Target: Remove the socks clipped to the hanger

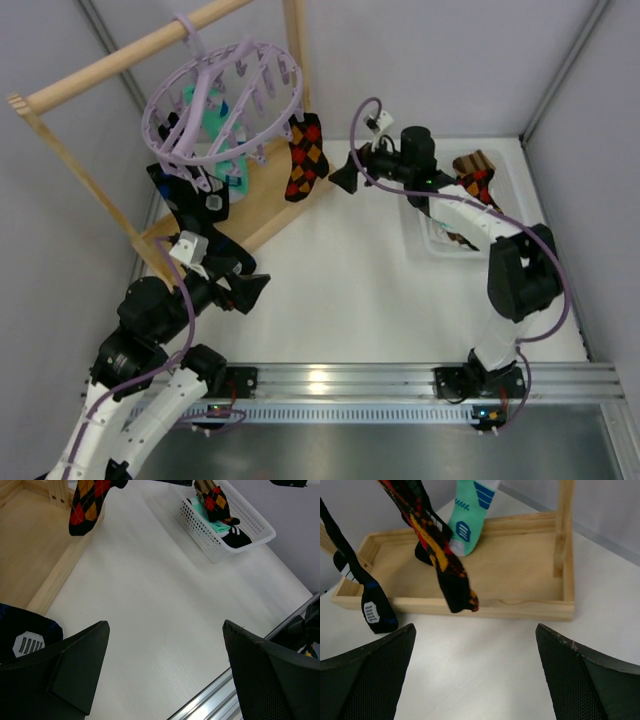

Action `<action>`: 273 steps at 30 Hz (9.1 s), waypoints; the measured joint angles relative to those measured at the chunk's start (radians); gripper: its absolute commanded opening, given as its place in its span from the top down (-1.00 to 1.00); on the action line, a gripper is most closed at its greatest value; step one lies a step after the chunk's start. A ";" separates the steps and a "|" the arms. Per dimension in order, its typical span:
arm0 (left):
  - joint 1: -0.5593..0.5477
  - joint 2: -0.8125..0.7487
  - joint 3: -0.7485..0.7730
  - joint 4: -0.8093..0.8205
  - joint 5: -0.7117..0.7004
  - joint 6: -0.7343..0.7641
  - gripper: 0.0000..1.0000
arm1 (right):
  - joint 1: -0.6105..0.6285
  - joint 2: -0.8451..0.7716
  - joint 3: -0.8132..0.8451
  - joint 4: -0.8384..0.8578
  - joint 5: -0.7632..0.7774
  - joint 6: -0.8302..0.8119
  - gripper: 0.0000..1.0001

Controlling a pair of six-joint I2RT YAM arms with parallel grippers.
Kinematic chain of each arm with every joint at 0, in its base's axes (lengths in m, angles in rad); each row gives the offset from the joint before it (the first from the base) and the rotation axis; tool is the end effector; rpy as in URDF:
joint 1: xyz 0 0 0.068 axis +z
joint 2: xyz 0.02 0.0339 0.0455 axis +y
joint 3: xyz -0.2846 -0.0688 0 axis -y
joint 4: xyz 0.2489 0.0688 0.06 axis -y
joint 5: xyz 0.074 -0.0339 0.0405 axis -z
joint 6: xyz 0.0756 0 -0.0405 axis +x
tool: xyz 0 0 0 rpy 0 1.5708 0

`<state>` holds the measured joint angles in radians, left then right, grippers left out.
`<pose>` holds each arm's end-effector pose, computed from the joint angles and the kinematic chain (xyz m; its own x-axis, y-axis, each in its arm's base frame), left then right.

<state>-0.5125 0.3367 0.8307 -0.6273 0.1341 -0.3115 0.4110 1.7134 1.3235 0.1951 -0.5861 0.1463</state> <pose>0.0732 -0.0528 0.3586 -0.2946 -0.1828 -0.9380 0.5370 0.7803 -0.3207 0.3939 0.2173 0.3296 -0.2966 0.0032 -0.9550 -0.7956 0.5524 0.2489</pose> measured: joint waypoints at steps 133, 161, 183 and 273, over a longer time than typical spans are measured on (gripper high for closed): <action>-0.228 0.879 0.868 -0.317 -0.969 -0.114 -0.20 | 0.789 -0.317 -0.369 0.019 1.163 -0.101 1.00; -0.229 0.323 0.336 -0.303 -0.709 -0.061 -0.97 | -0.390 0.207 0.105 -0.603 0.786 -0.002 -0.07; -0.206 -0.081 0.077 -0.184 -0.955 -0.153 -0.97 | -0.163 -0.345 -0.179 -0.163 0.340 0.000 -0.99; -0.200 0.679 0.760 -0.133 -0.550 -0.200 -0.97 | 0.758 -0.294 -0.603 0.733 0.667 -0.203 1.00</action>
<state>-0.7128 1.0157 1.5909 -0.7605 -0.4164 -0.5117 1.1694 1.4189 0.7200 0.9283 0.0807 -0.0566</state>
